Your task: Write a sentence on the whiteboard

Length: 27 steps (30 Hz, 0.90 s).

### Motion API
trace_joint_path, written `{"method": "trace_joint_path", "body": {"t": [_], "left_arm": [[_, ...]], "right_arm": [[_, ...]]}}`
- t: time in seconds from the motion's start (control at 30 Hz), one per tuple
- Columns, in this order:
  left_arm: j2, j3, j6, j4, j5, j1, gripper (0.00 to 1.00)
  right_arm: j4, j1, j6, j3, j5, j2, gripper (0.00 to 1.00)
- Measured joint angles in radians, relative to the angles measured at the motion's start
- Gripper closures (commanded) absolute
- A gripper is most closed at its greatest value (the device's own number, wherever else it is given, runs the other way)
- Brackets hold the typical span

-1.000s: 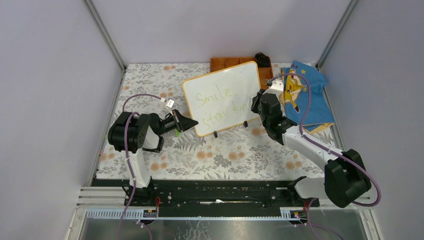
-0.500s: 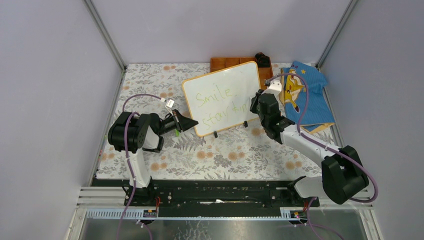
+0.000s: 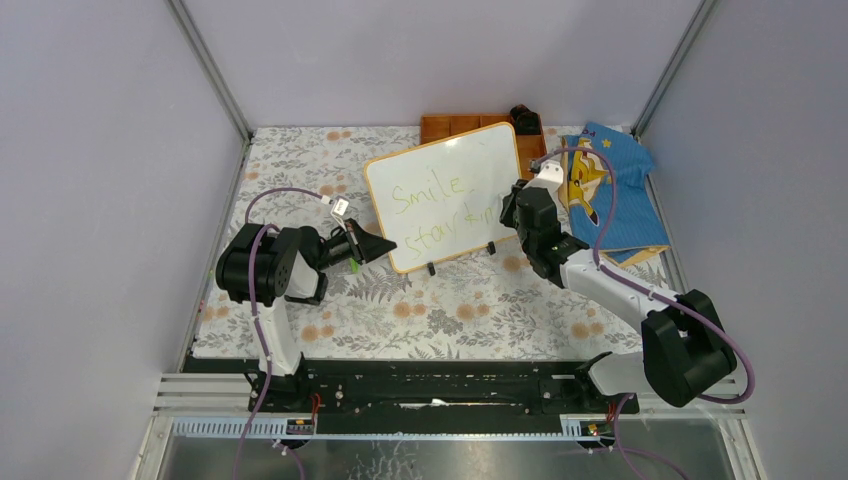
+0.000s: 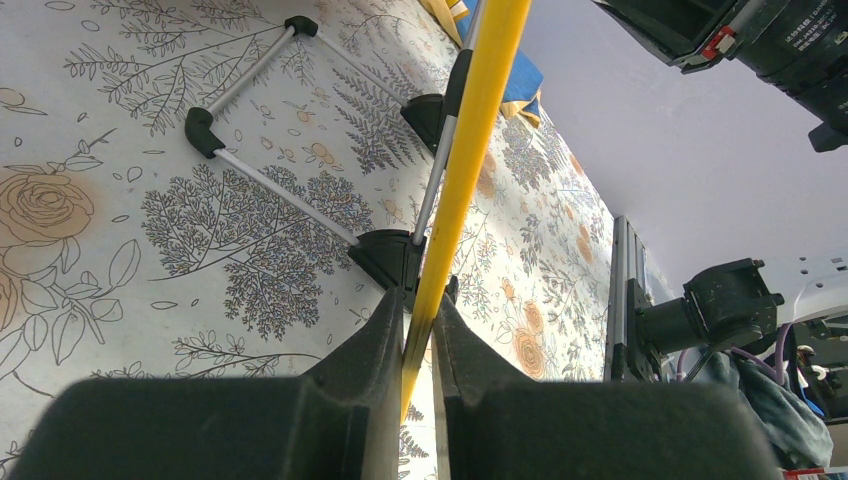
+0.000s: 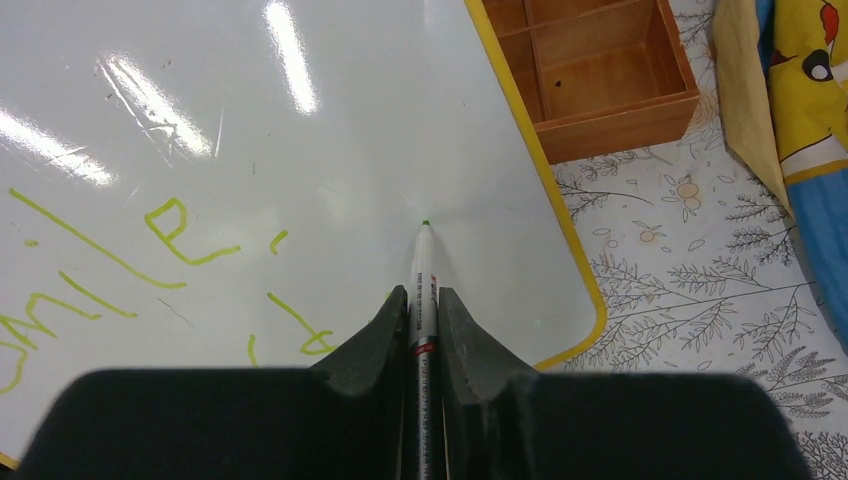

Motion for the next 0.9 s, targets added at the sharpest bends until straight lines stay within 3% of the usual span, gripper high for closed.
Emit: {"method": "trace_joint_path", "body": {"t": [0.9], "left_arm": [[0.0,0.0,0.0,-0.001,0.0,-0.002,1.0]], "right_arm": [[0.017,-0.003,0.024,-0.131,0.001,-0.041,1.0]]}}
